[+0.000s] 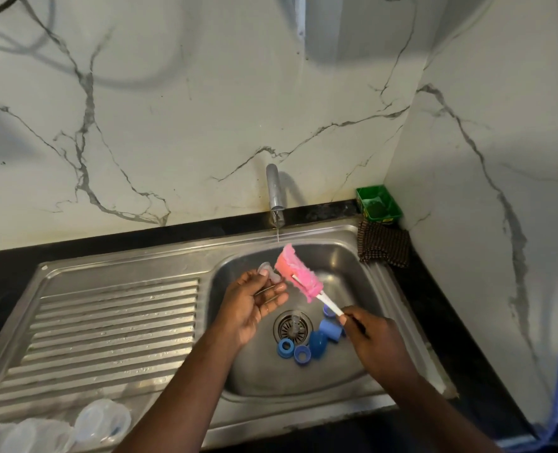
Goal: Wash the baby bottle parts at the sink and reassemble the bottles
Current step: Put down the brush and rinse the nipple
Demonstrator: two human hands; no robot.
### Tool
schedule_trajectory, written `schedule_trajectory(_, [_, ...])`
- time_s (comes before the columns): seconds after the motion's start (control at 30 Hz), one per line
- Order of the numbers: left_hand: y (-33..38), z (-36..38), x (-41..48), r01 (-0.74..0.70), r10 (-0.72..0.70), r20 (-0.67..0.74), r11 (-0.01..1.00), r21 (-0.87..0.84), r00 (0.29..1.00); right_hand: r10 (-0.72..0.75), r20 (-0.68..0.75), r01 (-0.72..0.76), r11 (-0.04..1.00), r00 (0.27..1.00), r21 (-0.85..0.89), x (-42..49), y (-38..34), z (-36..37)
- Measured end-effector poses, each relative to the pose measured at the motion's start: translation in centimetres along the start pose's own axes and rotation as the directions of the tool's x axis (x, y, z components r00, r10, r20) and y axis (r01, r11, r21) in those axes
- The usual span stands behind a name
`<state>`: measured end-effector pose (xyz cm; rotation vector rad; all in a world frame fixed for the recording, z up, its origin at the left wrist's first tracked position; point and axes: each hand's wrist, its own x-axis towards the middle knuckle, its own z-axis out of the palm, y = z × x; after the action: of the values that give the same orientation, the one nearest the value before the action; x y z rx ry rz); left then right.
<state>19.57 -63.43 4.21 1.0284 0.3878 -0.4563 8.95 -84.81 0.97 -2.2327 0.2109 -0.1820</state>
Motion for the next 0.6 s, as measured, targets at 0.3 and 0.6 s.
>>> schedule_trajectory(0.3, [-7.9,5.8,0.5,0.147,-0.205,0.146,0.931,0.334,0.968,0.230,-0.303,-0.277,0.953,0.925,-0.121,-2.8,5.5,-4.4])
schedule_trajectory(0.6, [-11.8,7.2,-0.9,0.141,-0.298,0.238,0.847,0.513,0.925,0.324,-0.503,-0.531,0.773,0.801,-0.348,-3.3,12.5,-8.2])
